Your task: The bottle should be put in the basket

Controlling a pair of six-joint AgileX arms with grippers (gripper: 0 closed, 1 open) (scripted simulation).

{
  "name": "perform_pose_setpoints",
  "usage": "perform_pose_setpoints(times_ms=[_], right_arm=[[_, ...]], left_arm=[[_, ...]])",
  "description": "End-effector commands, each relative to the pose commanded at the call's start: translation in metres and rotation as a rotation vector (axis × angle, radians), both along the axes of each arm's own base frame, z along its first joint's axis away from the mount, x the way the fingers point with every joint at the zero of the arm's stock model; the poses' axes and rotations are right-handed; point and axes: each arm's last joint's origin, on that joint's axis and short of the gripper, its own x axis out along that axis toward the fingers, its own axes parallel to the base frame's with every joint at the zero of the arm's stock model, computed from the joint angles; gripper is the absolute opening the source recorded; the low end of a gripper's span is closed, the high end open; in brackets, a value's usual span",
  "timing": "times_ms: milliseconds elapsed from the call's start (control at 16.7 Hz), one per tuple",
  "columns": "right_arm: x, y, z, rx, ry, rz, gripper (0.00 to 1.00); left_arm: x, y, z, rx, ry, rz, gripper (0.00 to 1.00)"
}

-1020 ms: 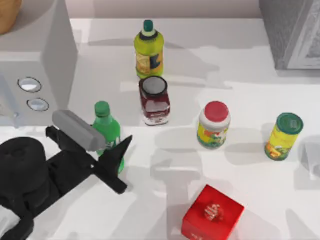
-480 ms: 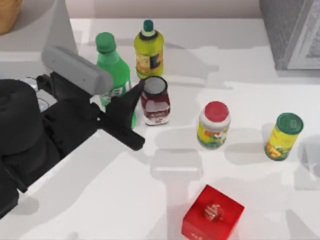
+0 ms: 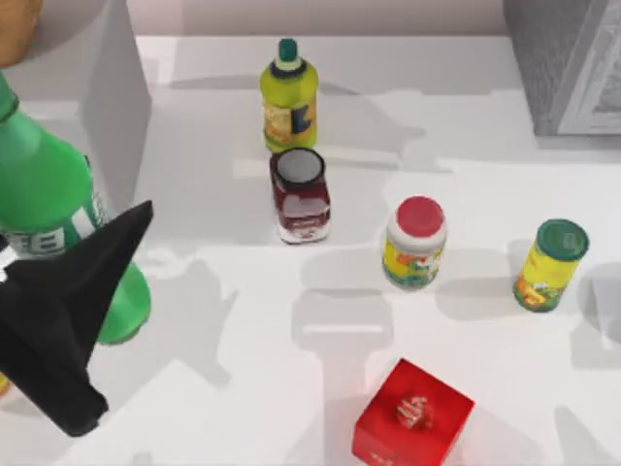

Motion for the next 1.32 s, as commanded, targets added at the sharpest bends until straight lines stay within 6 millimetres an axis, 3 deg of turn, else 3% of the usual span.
perform_pose_setpoints(times_ms=[120,300,480,660,900,1320], right_arm=[[0.000,0.000,0.000,0.000,0.000,0.000,1.00],[0.000,0.000,0.000,0.000,0.000,0.000,1.00],[0.000,0.000,0.000,0.000,0.000,0.000,1.00],[0.000,0.000,0.000,0.000,0.000,0.000,1.00],[0.000,0.000,0.000,0.000,0.000,0.000,1.00],[0.000,0.000,0.000,0.000,0.000,0.000,1.00]], left_arm=[[-0.028,0.033,0.003,0.004,0.011,-0.015,0.00],[-0.057,0.084,-0.007,0.023,0.029,-0.039,0.00],[-0.071,0.129,-0.028,0.046,0.042,-0.065,0.00],[-0.076,0.160,-0.048,0.070,0.050,-0.088,0.00],[-0.077,0.177,-0.061,0.084,0.053,-0.103,0.00],[-0.077,0.171,-0.056,0.109,0.060,-0.093,0.00]])
